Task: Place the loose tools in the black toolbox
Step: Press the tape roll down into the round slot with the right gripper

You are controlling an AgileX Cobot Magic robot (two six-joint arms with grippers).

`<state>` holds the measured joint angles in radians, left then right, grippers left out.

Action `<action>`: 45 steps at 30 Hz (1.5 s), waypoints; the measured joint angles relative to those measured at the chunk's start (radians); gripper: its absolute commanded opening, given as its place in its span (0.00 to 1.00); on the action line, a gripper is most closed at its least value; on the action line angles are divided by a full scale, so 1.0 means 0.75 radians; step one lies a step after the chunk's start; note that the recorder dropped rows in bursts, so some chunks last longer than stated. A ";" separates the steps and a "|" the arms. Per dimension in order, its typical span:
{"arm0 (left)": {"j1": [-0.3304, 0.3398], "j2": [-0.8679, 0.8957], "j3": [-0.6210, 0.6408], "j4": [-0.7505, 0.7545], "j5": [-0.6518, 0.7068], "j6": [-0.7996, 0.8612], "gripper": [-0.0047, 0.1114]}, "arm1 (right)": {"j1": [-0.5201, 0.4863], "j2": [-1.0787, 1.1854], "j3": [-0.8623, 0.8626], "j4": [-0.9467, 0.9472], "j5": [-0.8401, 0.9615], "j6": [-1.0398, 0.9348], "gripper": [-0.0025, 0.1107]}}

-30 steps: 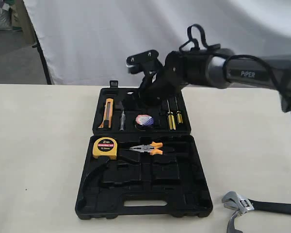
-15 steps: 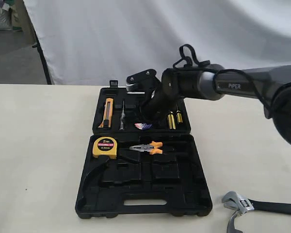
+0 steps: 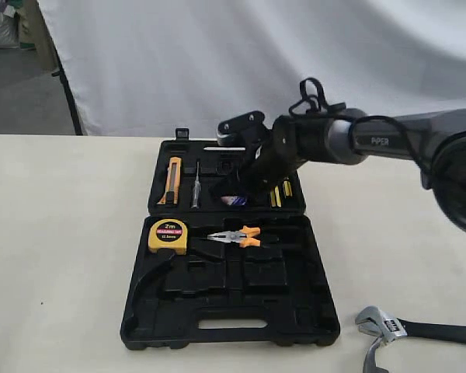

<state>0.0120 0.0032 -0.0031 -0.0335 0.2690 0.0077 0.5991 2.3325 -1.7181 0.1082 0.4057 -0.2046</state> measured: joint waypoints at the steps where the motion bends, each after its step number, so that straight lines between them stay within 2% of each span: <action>1: 0.000 0.000 0.000 0.000 0.000 0.000 0.05 | -0.003 0.025 -0.005 -0.003 -0.018 0.000 0.02; 10: 0.000 0.000 0.000 0.000 0.000 0.000 0.05 | -0.009 0.018 -0.021 0.004 -0.007 0.000 0.02; 21: 0.000 0.000 0.000 0.000 0.000 0.000 0.05 | -0.001 -0.191 -0.003 0.004 0.049 -0.003 0.02; 30: 0.000 0.000 0.000 0.000 0.000 0.000 0.05 | 0.037 0.043 -0.007 0.004 -0.053 -0.051 0.02; 37: 0.000 0.000 0.000 0.000 0.000 0.000 0.05 | 0.040 0.060 -0.025 0.004 -0.074 -0.050 0.02; 45: 0.000 0.000 0.000 0.000 0.000 0.000 0.05 | 0.043 -0.088 -0.003 0.004 0.115 0.006 0.02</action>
<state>0.0120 0.0032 -0.0031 -0.0335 0.2690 0.0077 0.6314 2.2662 -1.7204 0.1112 0.4916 -0.2000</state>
